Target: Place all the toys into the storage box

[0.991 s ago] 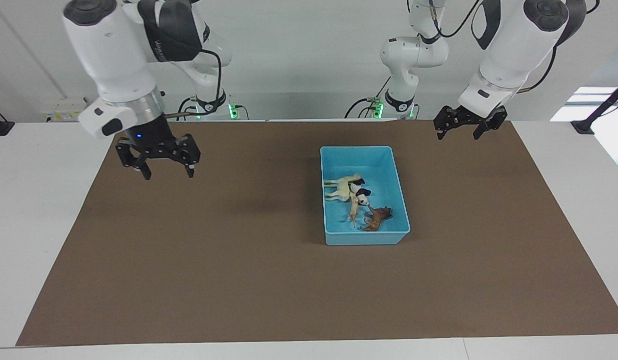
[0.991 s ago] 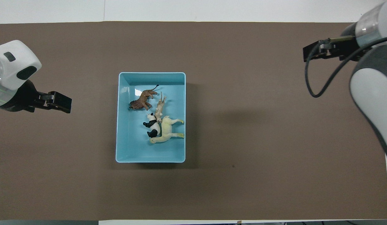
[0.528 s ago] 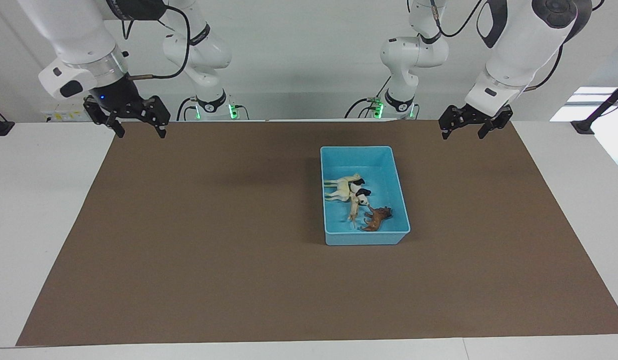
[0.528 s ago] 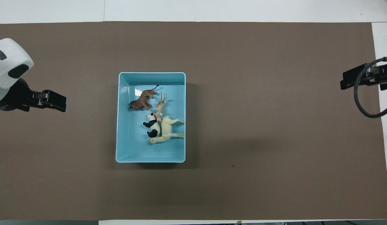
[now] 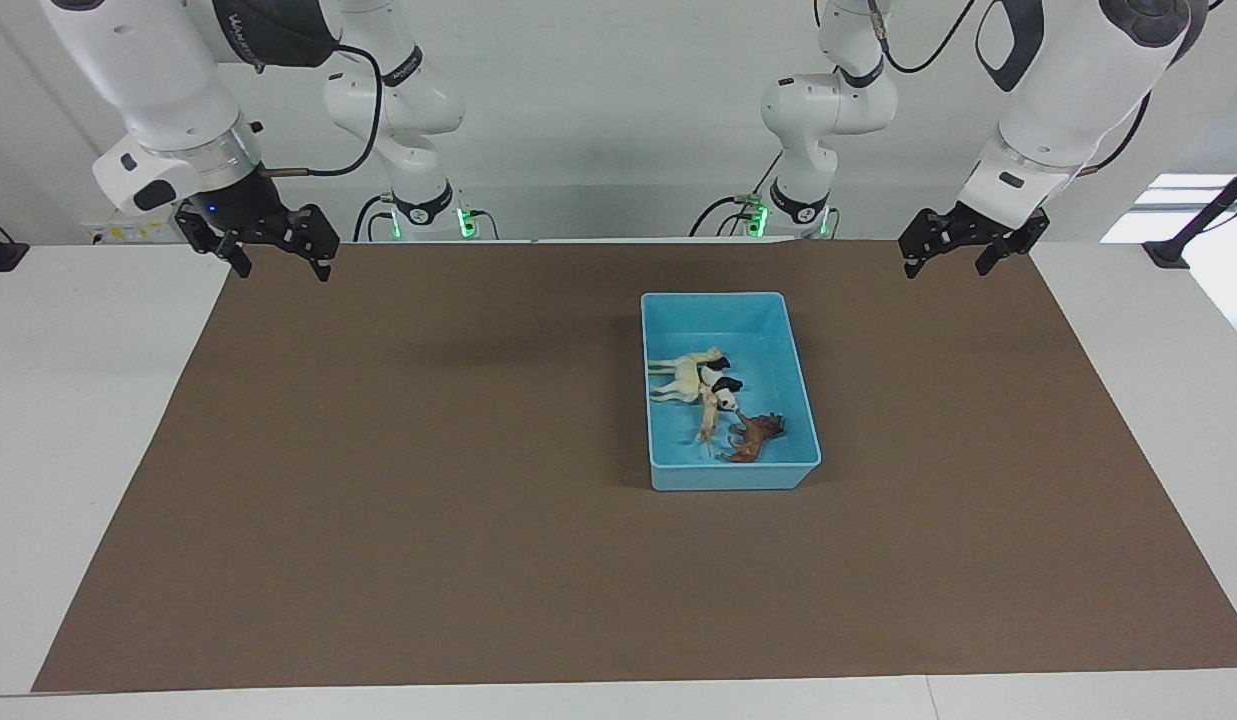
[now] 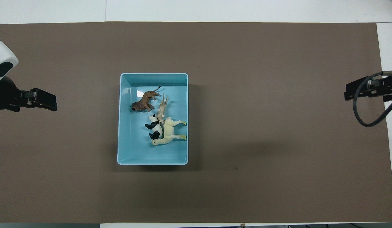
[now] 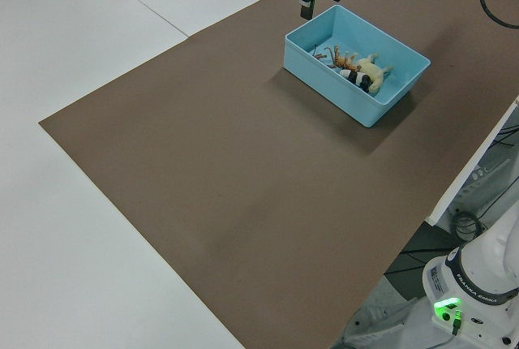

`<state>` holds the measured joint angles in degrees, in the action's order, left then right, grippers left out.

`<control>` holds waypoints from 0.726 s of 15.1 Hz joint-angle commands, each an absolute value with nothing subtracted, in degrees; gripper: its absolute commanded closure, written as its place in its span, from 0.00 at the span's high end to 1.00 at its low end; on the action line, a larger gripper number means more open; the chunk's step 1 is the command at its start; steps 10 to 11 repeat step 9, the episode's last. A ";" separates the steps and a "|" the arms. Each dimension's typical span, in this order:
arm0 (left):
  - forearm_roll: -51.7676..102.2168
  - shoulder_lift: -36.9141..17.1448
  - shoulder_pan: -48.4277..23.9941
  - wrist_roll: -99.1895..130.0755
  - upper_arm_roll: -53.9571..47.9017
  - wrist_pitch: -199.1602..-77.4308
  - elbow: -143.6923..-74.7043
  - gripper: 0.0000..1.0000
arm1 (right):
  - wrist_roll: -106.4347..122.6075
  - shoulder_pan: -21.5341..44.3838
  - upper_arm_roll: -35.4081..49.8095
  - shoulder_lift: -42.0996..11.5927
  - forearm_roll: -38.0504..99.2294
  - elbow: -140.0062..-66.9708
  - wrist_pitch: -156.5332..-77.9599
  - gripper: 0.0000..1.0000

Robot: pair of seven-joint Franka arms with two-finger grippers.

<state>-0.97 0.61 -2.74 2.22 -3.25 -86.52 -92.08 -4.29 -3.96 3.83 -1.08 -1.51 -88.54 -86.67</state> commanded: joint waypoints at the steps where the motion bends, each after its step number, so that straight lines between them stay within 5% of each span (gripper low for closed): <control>1: -0.70 0.79 -1.93 0.18 -3.52 -86.48 -91.32 1.00 | -2.81 -5.27 3.52 0.53 -1.41 -89.30 -87.72 1.00; 11: 0.17 1.14 -2.20 0.35 -3.43 -87.19 -91.49 1.00 | -2.90 -5.27 2.64 0.62 -1.49 -88.95 -86.57 1.00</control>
